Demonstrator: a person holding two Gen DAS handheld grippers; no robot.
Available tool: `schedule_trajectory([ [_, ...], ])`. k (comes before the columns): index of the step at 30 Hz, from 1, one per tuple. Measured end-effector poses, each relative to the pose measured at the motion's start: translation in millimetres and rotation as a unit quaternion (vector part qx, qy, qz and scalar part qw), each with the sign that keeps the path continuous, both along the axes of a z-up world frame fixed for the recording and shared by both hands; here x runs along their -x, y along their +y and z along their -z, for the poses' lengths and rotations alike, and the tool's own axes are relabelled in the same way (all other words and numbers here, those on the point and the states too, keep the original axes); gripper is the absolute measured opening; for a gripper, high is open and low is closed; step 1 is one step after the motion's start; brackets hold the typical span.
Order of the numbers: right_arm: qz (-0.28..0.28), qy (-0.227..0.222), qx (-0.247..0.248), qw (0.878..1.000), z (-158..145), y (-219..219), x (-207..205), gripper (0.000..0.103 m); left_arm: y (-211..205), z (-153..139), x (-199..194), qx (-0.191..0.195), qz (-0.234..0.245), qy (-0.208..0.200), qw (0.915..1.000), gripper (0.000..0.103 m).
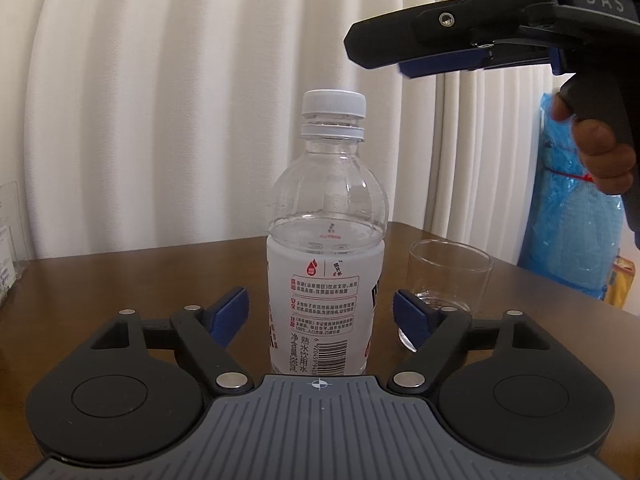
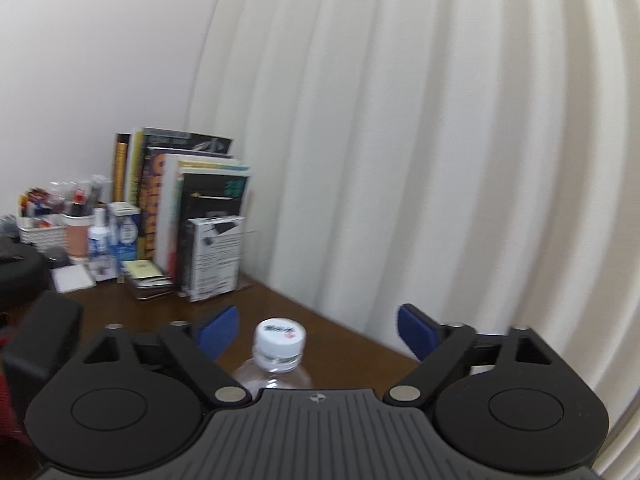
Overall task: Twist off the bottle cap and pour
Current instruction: 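Open the right tool and regrip the white cap on the bottle neck, then twist the white cap on the bottle neck with the right tool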
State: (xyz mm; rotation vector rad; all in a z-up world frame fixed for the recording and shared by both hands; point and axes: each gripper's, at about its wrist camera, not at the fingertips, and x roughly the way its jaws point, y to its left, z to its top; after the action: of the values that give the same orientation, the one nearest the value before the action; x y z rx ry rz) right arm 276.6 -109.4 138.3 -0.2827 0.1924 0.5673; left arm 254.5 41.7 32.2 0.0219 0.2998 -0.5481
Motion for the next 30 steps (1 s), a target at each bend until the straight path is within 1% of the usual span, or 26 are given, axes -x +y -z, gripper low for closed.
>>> schedule_trajectory([
  [3, 0.005, 0.015, -0.02, 1.0, 0.3, -1.9, -4.0, 0.094, 0.5, 0.2, 0.6, 0.006, -0.004, -0.001, 1.0, 0.095],
  [6, 0.011, 0.014, -0.029, 0.999, 3.7, 0.0, -3.7, 0.094, -0.5, 0.6, 0.4, 0.01, -0.005, -0.002, 0.9999, 0.099],
  [8, 0.006, 0.01, -0.038, 0.999, 6.7, 2.1, -0.5, 0.093, -0.9, 0.9, 0.3, 0.013, -0.005, -0.003, 0.9999, 0.1],
  [9, 0.004, 0.009, -0.04, 0.999, 7.8, 3.5, 0.7, 0.091, -0.5, 1.3, 0.1, 0.014, -0.006, -0.003, 0.9999, 0.1],
  [13, 0.014, -0.012, -0.017, 1.0, 14.3, 17.1, 8.0, 0.082, -0.3, 2.1, -1.4, 0.018, -0.007, -0.002, 0.9998, 0.1],
  [17, 0.019, -0.006, -0.016, 1.0, 18.6, 24.8, 7.6, 0.074, 1.8, 4.9, -0.3, 0.017, -0.008, -0.004, 0.9998, 0.1],
  [19, 0.021, -0.007, -0.015, 1.0, 19.6, 27.3, 7.8, 0.063, 1.8, 4.9, -0.3, 0.017, -0.008, -0.005, 0.9998, 0.1],
  [20, 0.019, -0.006, -0.014, 1.0, 20.1, 28.2, 7.9, 0.061, 1.8, 5.3, -0.4, 0.016, -0.008, -0.005, 0.9998, 0.1],
  [23, 0.018, -0.002, -0.014, 1.0, 21.6, 30.5, 8.5, 0.061, 1.6, 6.9, -1.3, 0.016, -0.008, -0.005, 0.9998, 0.1],
  [30, 0.024, -0.001, -0.003, 1.0, 24.6, 36.2, 8.9, 0.055, 2.2, 5.2, 1.3, 0.015, -0.006, -0.009, 0.9998, 0.099],
])
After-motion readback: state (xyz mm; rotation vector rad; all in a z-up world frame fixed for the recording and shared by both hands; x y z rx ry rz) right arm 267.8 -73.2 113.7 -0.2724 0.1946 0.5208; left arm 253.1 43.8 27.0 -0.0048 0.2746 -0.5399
